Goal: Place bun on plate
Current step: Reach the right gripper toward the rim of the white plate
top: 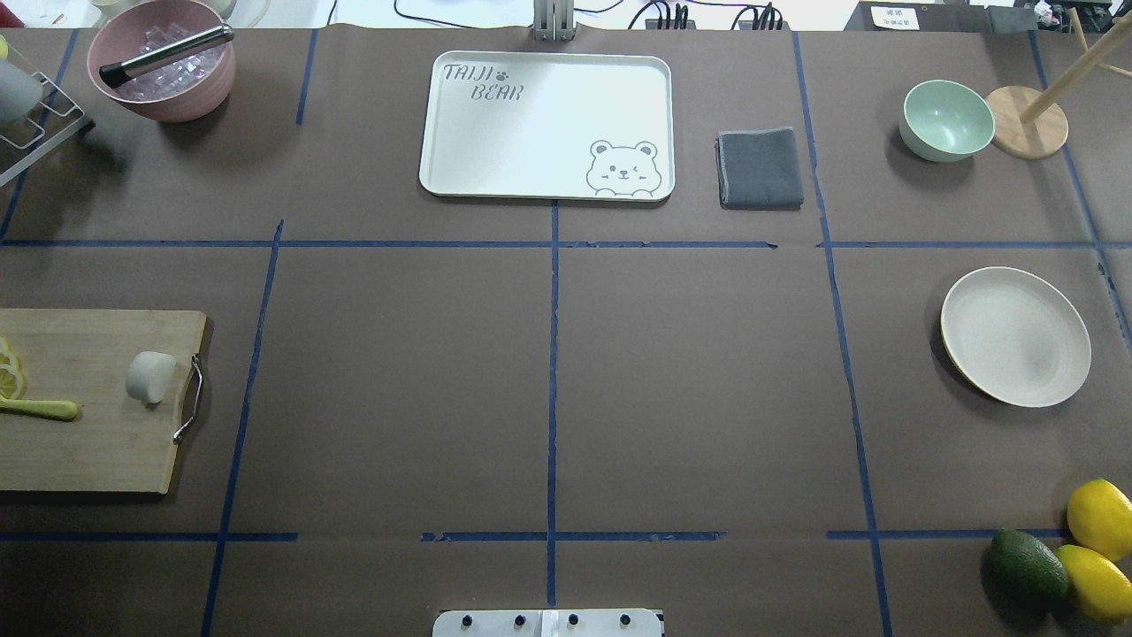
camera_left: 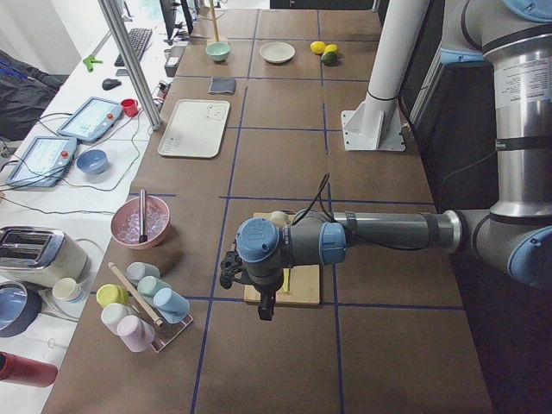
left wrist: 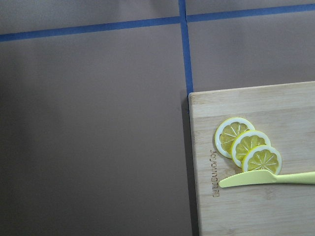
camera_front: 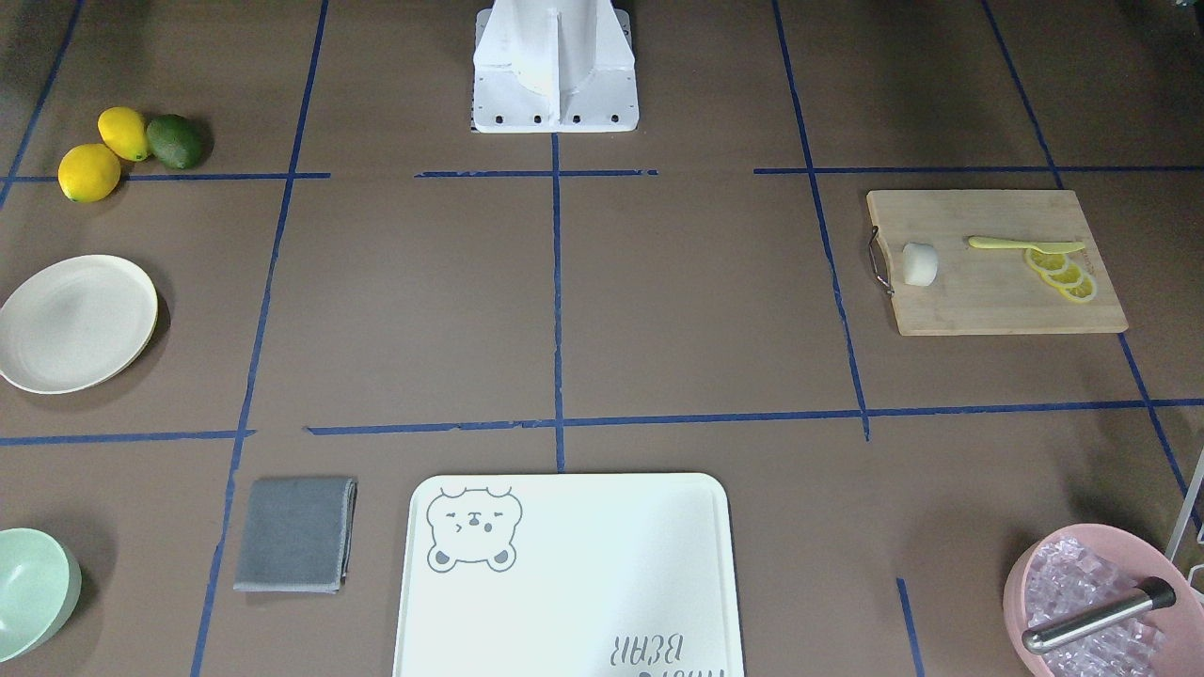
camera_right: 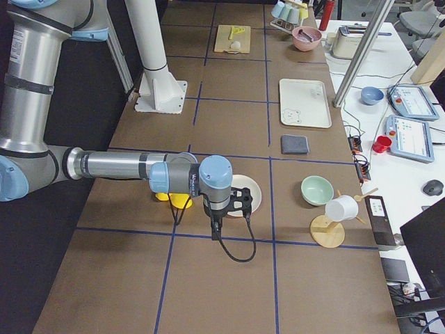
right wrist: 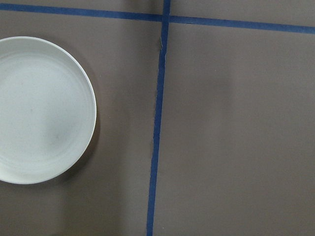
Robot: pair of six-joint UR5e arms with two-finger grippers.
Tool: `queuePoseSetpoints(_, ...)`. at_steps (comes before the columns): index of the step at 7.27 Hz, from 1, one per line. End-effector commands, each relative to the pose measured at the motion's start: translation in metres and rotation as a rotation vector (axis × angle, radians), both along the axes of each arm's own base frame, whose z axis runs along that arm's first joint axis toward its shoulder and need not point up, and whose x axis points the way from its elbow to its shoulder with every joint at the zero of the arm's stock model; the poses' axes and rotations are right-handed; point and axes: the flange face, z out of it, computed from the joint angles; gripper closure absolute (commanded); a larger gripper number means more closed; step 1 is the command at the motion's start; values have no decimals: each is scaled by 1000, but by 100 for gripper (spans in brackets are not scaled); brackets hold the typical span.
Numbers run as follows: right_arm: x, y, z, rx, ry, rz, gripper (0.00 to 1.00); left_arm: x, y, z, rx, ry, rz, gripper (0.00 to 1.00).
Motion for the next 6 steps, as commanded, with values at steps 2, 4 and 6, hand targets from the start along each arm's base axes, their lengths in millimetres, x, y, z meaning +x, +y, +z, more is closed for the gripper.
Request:
queuePoseSetpoints(2, -1, -7, -6, 7, -1, 9, 0, 1, 0, -2, 3, -2, 1, 0)
queuePoseSetpoints(4, -22, -31, -20, 0, -6, 28, 0, 1, -1, -3, 7, 0, 2, 0)
queuePoseSetpoints(6, -59, -41, 8, 28, -33, 82, 0, 1, -2, -4, 10, 0, 2, 0)
